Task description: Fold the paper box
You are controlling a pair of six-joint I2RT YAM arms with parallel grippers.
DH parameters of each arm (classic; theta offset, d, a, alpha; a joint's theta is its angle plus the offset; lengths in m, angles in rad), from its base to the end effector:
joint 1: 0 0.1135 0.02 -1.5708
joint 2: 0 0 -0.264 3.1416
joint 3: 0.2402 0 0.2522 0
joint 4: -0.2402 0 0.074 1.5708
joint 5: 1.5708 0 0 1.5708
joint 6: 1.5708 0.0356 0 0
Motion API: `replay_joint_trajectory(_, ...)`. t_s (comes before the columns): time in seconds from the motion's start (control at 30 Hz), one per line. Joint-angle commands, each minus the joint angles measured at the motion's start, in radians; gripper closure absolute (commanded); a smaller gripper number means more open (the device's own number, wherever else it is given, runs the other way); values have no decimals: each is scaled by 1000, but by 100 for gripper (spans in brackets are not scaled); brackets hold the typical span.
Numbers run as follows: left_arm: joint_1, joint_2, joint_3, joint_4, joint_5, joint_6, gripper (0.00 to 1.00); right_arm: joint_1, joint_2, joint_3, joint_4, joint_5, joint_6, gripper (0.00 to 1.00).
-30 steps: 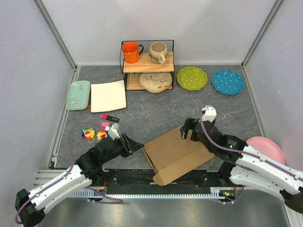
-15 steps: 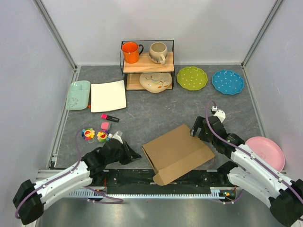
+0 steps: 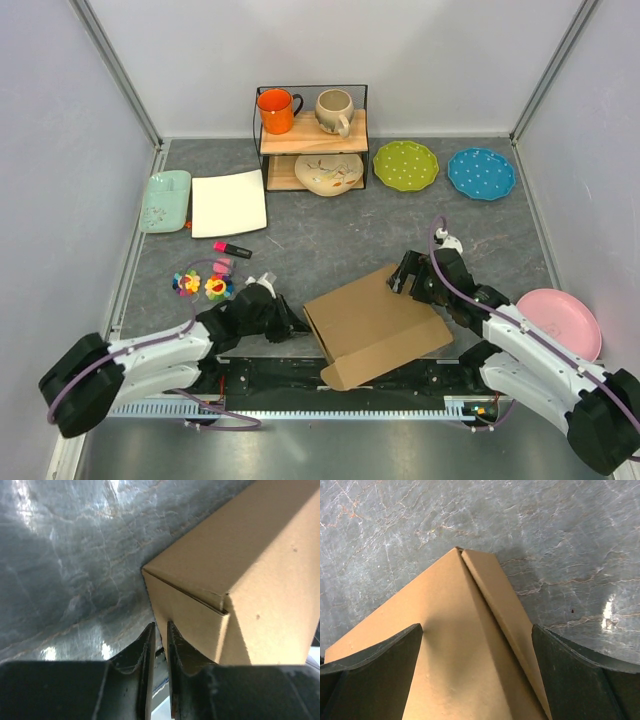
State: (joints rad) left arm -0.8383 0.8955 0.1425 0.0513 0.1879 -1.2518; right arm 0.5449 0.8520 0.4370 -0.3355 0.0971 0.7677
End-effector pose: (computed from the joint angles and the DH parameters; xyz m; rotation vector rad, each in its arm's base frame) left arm 0.1007 -0.1219 0.1255 -0.4247 2.5816 -1.1730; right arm 0.1511 0.0875 0.1937 0.3147 2.3607 0.5401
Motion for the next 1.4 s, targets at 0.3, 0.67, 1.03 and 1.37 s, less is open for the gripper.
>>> replay_joint_trajectory(0.3, 226, 355, 294, 142, 73, 161, 78, -13, 172, 34, 226, -57, 42, 2)
replay_joint_trajectory(0.67, 403, 442, 629, -178, -16, 340, 73, -149, 334, 201, 284, -79, -50, 2)
replay_joint_trajectory(1.03, 401, 309, 599, -211, 108, 426, 56, -151, 203, 236, 118, -94, -143, 2)
replay_joint_trajectory(1.37, 354, 257, 537, -211, 214, 469, 55, -149, 99, 171, 20, -191, -162, 2)
